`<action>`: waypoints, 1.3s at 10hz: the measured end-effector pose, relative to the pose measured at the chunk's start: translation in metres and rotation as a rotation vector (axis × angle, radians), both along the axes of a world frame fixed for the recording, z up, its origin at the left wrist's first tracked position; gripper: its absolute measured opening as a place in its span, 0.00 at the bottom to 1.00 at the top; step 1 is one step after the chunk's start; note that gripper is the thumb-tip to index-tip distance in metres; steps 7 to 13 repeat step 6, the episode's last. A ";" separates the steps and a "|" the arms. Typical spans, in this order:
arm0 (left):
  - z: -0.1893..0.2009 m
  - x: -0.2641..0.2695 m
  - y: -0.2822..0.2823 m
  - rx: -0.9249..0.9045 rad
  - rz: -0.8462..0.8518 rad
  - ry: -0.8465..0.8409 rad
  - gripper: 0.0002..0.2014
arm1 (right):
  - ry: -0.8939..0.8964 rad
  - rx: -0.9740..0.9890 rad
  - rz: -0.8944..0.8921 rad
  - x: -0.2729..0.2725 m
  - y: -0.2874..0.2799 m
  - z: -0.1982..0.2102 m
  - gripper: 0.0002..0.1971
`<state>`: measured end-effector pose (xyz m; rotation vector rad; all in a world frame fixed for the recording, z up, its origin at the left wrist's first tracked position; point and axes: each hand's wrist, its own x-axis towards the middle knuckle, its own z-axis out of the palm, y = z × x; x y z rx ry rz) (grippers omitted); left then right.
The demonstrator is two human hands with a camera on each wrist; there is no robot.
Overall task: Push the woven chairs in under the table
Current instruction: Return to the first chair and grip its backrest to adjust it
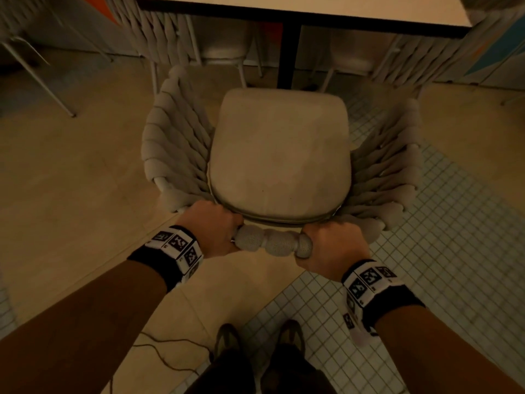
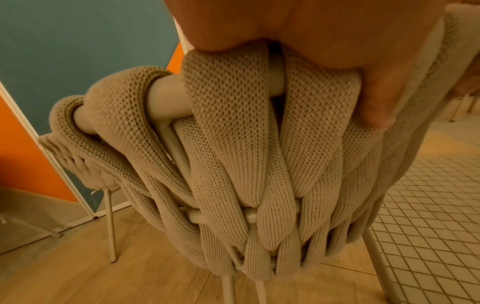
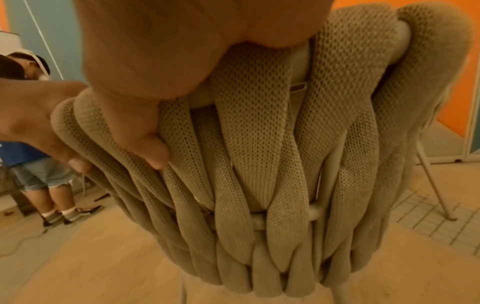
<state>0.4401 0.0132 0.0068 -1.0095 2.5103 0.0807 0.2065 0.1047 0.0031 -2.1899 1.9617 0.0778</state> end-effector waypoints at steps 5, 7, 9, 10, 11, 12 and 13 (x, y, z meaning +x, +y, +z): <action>0.007 0.019 0.033 0.057 0.188 0.295 0.42 | -0.137 -0.092 -0.081 -0.001 0.026 0.008 0.35; 0.010 0.054 0.073 0.088 0.254 0.305 0.47 | -0.162 -0.116 -0.105 -0.003 0.081 0.010 0.33; 0.010 0.054 0.073 0.088 0.254 0.305 0.47 | -0.162 -0.116 -0.105 -0.003 0.081 0.010 0.33; 0.010 0.054 0.073 0.088 0.254 0.305 0.47 | -0.162 -0.116 -0.105 -0.003 0.081 0.010 0.33; 0.010 0.054 0.073 0.088 0.254 0.305 0.47 | -0.162 -0.116 -0.105 -0.003 0.081 0.010 0.33; 0.010 0.054 0.073 0.088 0.254 0.305 0.47 | -0.162 -0.116 -0.105 -0.003 0.081 0.010 0.33; 0.010 0.054 0.073 0.088 0.254 0.305 0.47 | -0.162 -0.116 -0.105 -0.003 0.081 0.010 0.33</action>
